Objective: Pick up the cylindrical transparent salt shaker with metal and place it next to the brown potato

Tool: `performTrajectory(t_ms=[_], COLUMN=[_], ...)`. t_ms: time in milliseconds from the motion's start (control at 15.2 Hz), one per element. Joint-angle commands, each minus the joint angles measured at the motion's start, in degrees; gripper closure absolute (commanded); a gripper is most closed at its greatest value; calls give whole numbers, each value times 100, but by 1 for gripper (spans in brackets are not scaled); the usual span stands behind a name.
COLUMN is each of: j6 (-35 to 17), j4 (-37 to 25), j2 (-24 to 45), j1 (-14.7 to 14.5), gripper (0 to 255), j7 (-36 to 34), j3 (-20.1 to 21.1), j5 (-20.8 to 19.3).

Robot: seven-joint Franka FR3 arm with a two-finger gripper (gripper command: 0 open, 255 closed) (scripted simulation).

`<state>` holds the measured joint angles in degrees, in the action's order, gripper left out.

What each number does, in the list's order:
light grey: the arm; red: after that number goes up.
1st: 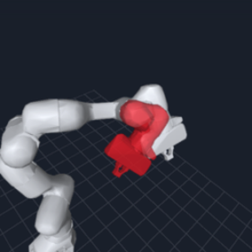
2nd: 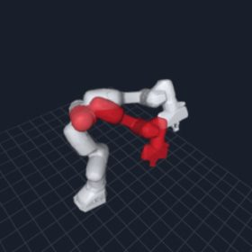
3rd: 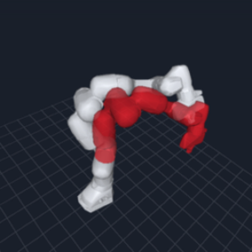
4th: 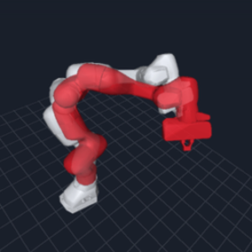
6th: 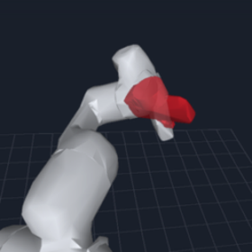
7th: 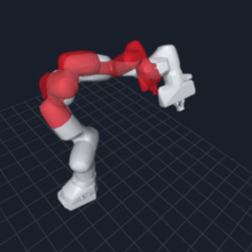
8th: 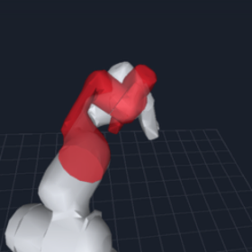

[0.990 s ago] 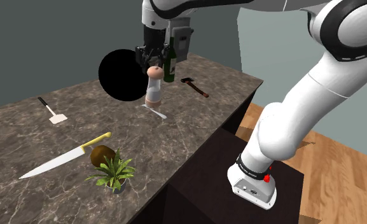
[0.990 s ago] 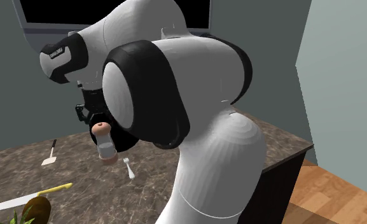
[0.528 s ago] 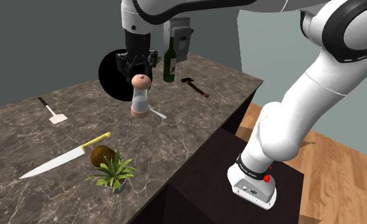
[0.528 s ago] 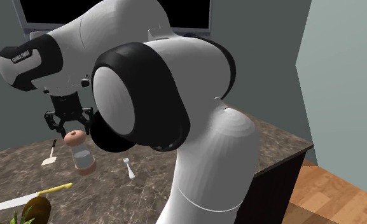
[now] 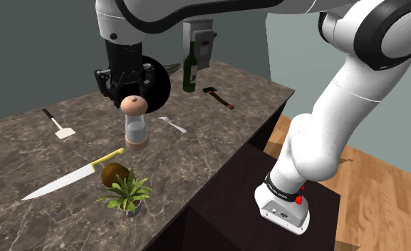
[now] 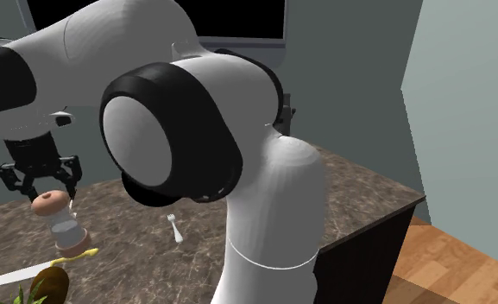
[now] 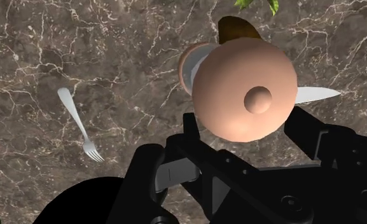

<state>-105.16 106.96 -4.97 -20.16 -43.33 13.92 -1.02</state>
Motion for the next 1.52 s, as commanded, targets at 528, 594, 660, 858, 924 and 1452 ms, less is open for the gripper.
performTrajectory(t_ms=[528, 594, 660, 858, 924, 1452], j6=[371, 431, 498, 742, 840, 1402], j4=[-1546, -1750, -1965, -2695, -2973, -4705], j2=[1302, 1465, 1635, 2191, 2394, 3659], j1=[-720, -811, -909, -1243, -1368, -2188], gripper=[255, 255, 255, 255, 255, 255], j7=[-1472, -1610, -1745, -2130, -2249, -2775], j3=[688, 738, 783, 889, 915, 926], j5=[-477, -548, -622, -864, -950, -1423])
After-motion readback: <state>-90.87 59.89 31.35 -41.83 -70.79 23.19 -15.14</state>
